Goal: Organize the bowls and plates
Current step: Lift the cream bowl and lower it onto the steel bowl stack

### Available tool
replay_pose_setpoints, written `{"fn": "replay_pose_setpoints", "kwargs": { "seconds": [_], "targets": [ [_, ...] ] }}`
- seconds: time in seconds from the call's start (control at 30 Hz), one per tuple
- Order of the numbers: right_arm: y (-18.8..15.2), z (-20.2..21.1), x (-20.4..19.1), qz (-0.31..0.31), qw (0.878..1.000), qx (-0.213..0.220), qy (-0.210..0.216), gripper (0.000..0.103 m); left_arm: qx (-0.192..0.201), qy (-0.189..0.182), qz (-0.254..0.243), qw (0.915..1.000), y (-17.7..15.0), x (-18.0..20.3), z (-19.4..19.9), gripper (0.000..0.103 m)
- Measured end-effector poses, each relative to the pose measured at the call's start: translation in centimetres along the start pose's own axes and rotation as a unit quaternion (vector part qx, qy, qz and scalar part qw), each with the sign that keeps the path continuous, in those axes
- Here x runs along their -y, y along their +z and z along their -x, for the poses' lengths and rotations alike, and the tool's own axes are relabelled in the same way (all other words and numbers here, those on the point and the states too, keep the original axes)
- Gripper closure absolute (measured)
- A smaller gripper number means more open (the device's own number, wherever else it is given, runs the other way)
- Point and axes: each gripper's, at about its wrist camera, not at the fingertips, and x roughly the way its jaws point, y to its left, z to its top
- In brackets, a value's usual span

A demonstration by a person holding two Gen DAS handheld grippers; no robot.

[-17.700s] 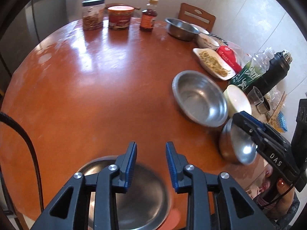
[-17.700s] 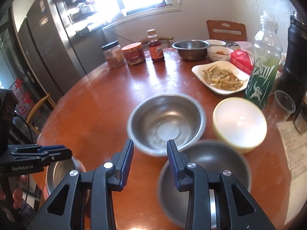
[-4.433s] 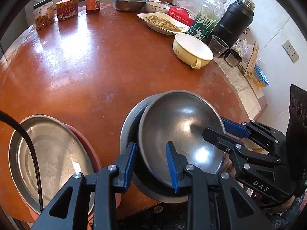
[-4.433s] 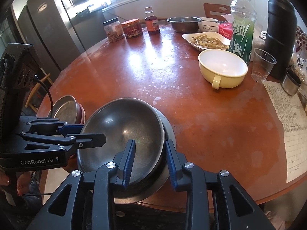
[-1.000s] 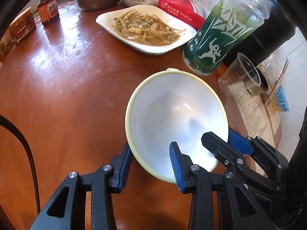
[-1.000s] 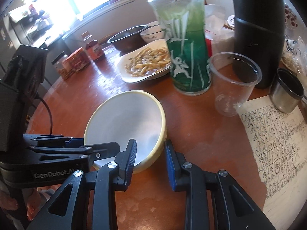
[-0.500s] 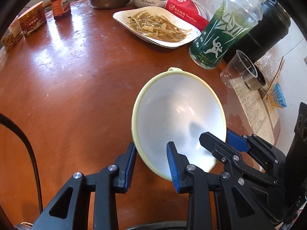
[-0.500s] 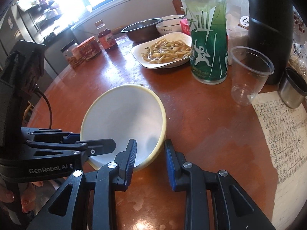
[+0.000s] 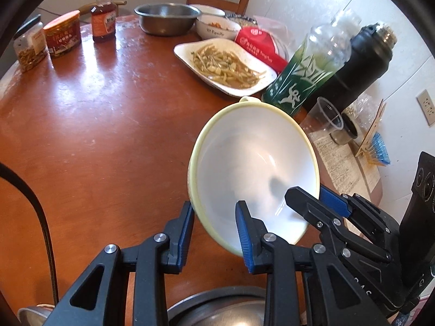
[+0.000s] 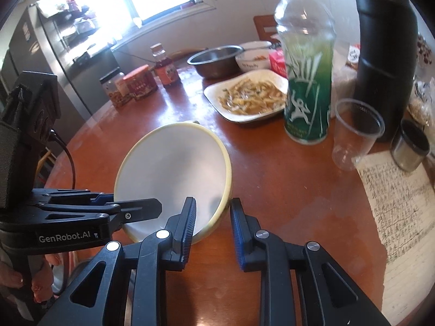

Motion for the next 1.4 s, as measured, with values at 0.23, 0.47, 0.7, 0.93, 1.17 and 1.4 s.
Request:
{"fn": "replay_pose_setpoints", "kwargs": {
  "seconds": [0.23, 0.47, 0.7, 0.93, 1.17, 1.4],
  "targets": [
    [-0.4, 3.0, -3.2, 0.025, 0.999, 0.029, 0.024, 0.077, 0.048, 0.006, 0.000, 0.9988, -1.7, -0.6, 4.9, 0.071],
    [-2.4, 5.5, -5.6, 0.048, 0.997, 0.037, 0.037, 0.076, 0.061, 0.009, -0.001, 0.9981, -5.1, -0.9, 7.7, 0.071],
    [-5.8, 6.9, -6.7, 0.057, 0.997, 0.025, 0.037, 0.076, 0.070, 0.011, -0.023, 0.9972, -8.8, -0.2, 9.0, 0.071],
    [-8.3, 7.2, -7.1, 0.063, 0.997, 0.013, 0.031, 0.076, 0.056, 0.022, -0.031, 0.9977, -10.9, -0.2, 8.1, 0.071],
    [-9.4, 7.3, -7.7, 0.083, 0.996, 0.012, 0.019, 0.075, 0.051, 0.033, -0.043, 0.9973, -12.1, -0.1, 7.8, 0.071],
    [-10.4, 7.0, -8.0, 0.103, 0.995, 0.004, 0.003, 0.075, 0.058, 0.067, -0.072, 0.9935, -12.8, 1.4, 7.7, 0.071]
  ]
}}
